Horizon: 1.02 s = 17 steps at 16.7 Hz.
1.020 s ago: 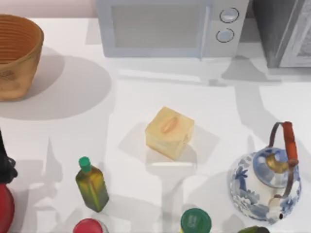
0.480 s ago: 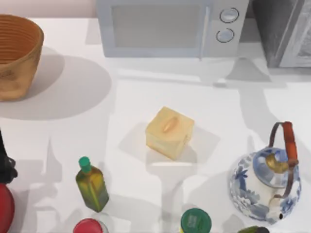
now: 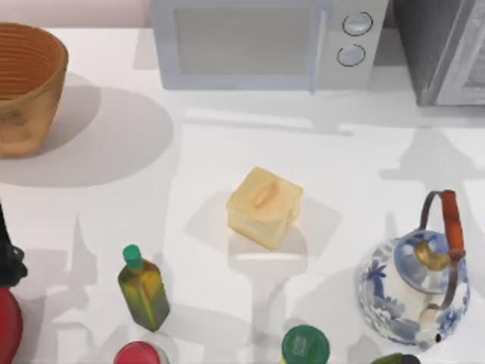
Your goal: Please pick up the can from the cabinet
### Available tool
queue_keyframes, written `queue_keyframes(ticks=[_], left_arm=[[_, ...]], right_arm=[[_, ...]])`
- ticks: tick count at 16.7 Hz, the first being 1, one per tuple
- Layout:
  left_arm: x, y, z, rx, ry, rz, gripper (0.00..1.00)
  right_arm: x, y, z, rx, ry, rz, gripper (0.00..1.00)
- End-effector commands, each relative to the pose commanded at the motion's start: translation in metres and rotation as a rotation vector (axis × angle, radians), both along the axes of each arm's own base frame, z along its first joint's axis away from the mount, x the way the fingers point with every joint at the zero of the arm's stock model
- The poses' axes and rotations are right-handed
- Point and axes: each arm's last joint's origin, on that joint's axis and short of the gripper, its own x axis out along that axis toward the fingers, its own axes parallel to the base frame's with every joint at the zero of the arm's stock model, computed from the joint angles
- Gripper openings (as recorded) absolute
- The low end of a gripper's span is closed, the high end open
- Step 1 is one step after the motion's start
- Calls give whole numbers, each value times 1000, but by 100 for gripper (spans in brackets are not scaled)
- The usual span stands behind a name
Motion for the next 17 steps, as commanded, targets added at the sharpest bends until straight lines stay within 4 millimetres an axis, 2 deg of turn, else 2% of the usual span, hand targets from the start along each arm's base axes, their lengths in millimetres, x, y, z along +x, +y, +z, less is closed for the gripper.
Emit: queue_keyframes(ticks=[5, 8, 11, 14, 17], left_arm=[[0, 0, 0, 0, 0, 0, 100], [0, 0, 0, 0, 0, 0, 100], [0, 0, 0, 0, 0, 0, 100], [0, 0, 0, 0, 0, 0, 100], [0, 0, 0, 0, 0, 0, 100]], right_arm=[[-25, -32, -106, 17, -6, 1, 0], [-34, -44, -171, 24, -16, 5, 0], [-36, -51, -225, 26, -26, 10, 0], [-36, -55, -257, 25, -39, 14, 0], [-35, -56, -266, 24, -43, 15, 0]])
